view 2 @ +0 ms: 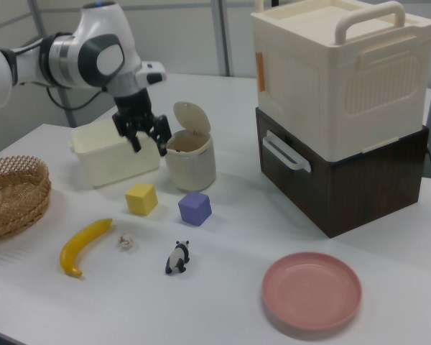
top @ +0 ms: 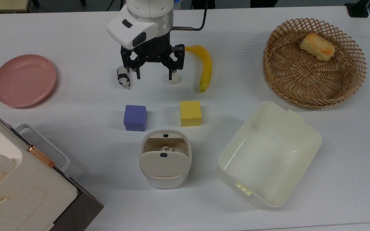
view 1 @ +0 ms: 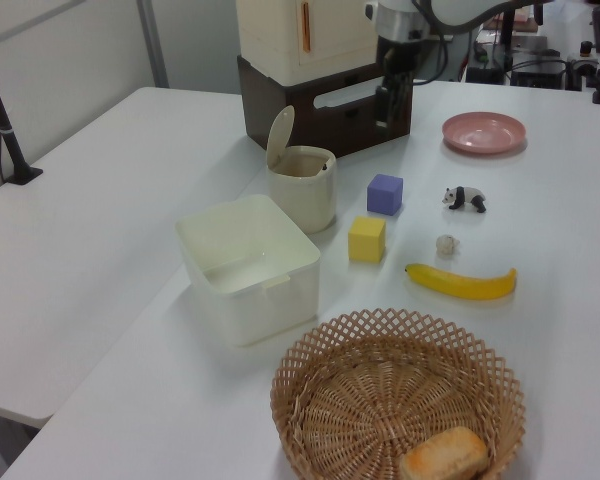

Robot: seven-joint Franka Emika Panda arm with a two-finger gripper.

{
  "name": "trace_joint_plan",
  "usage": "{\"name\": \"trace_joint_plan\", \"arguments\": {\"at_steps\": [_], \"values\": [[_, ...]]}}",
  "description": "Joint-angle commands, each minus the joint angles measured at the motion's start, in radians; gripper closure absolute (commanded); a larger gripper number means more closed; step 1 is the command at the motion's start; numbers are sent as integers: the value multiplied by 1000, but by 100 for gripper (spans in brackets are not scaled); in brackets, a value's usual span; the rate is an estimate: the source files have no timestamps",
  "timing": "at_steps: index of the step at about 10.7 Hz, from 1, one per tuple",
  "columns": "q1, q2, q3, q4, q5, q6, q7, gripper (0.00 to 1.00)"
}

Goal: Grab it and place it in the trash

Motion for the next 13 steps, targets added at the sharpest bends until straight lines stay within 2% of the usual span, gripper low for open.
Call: {"name": "trace_joint_plan", "arguments": {"at_steps": [1,3,4,6,8,9,11,12,13], "values": [[24,-119,8,-252,-36,12,22,9],[37,-132,27,-363,-36,19,23,9],[39,-124,31,-400,-36,39,23,2],[39,-118,57,-496,-36,141,25,2],[39,-75,58,-532,-38,229,25,5],[38,-55,58,-530,-39,263,25,10],[38,-34,58,-532,-47,292,25,31],[38,-21,58,-532,-47,321,26,34],[38,-17,60,-529,-47,331,45,57]]}}
